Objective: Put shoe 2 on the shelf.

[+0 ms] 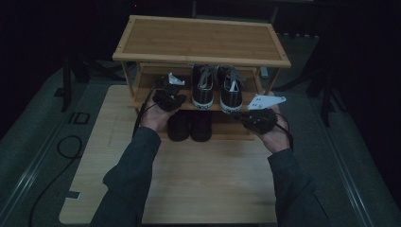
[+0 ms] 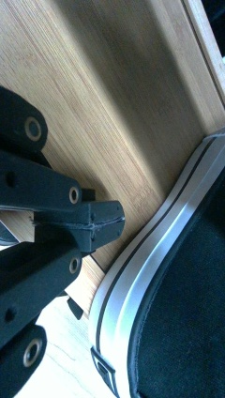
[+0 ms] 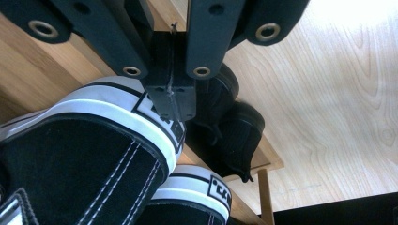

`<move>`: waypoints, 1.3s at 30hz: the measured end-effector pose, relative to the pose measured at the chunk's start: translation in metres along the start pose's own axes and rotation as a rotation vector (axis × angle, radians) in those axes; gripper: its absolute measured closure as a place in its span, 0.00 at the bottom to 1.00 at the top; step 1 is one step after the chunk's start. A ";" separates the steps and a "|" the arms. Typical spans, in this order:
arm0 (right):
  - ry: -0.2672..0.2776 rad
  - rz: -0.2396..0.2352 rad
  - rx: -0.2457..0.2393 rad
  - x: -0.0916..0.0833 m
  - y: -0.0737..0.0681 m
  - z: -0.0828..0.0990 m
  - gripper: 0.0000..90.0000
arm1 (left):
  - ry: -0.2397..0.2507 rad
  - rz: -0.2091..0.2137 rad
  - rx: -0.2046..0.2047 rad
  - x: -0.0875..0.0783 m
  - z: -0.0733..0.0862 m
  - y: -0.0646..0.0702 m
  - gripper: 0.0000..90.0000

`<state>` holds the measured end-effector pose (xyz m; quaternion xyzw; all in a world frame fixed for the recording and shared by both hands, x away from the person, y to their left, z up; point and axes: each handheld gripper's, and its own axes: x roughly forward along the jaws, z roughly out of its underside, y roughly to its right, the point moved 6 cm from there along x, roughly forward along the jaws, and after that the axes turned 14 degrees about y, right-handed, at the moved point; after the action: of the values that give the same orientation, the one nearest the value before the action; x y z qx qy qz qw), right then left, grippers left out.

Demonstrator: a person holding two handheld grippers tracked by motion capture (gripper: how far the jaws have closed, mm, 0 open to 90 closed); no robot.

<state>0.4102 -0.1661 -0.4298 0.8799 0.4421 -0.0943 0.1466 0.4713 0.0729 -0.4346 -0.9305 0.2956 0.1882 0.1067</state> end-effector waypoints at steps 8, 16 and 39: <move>-0.001 -0.001 -0.005 0.003 -0.001 -0.004 1.00 | 0.000 0.000 -0.001 0.000 0.000 0.000 1.00; 0.003 -0.011 0.010 0.011 -0.005 -0.001 1.00 | -0.002 0.000 -0.003 0.000 0.000 0.000 1.00; -0.030 -0.007 -0.015 0.025 -0.010 -0.003 1.00 | 0.000 -0.009 0.003 0.000 0.000 0.001 1.00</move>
<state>0.4169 -0.1405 -0.4363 0.8756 0.4438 -0.1049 0.1594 0.4702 0.0720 -0.4348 -0.9316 0.2918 0.1874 0.1088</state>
